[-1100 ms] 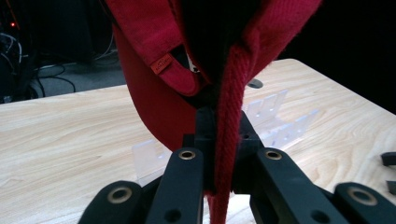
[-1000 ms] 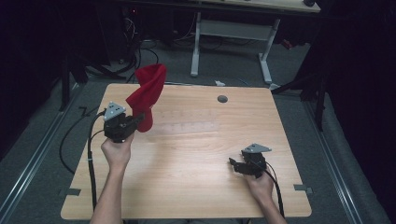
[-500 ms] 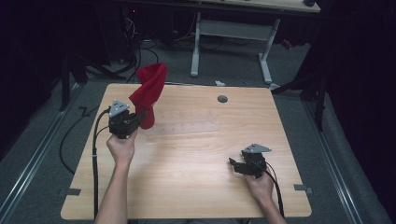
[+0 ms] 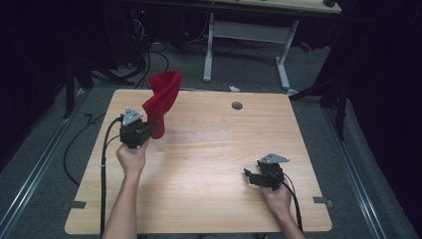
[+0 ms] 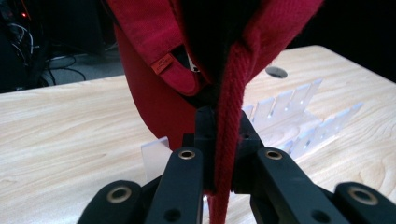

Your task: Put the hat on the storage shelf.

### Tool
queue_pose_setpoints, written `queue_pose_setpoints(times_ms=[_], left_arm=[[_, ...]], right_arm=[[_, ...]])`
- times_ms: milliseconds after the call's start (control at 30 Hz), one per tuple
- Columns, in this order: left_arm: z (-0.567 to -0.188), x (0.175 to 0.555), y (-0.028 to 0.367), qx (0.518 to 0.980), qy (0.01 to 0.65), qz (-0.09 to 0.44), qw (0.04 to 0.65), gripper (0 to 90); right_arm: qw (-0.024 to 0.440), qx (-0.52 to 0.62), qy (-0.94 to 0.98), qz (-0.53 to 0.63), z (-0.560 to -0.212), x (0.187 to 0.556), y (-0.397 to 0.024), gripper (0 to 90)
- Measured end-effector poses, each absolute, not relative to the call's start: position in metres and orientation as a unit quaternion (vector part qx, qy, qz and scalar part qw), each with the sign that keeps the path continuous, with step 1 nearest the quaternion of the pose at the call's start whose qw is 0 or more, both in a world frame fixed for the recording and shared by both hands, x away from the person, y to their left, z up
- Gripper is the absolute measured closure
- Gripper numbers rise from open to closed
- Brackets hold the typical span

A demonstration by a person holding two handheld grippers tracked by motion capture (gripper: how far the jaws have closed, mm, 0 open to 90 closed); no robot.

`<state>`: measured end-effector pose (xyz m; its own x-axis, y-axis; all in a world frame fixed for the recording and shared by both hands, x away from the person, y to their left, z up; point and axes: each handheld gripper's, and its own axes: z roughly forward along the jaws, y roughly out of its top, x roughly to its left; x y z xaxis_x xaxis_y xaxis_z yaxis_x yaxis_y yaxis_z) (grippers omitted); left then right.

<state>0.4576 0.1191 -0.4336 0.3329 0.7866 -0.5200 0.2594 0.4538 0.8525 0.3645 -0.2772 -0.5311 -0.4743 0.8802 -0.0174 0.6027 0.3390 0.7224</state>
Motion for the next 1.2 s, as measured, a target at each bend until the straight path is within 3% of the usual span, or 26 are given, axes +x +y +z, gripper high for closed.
queue_pose_setpoints(times_ms=[300, 1200], left_arm=[[-0.441, 0.457, 0.122, 0.473, 0.557, 0.190, 0.656, 84.2], [-0.462, 0.448, 0.125, 0.504, 0.577, 0.167, 0.620, 81.2]], right_arm=[[0.208, 0.468, 0.792, 0.333, -0.531, 0.365, -0.277, 33.1], [0.208, 0.467, 0.792, 0.333, -0.531, 0.365, -0.277, 33.1]])
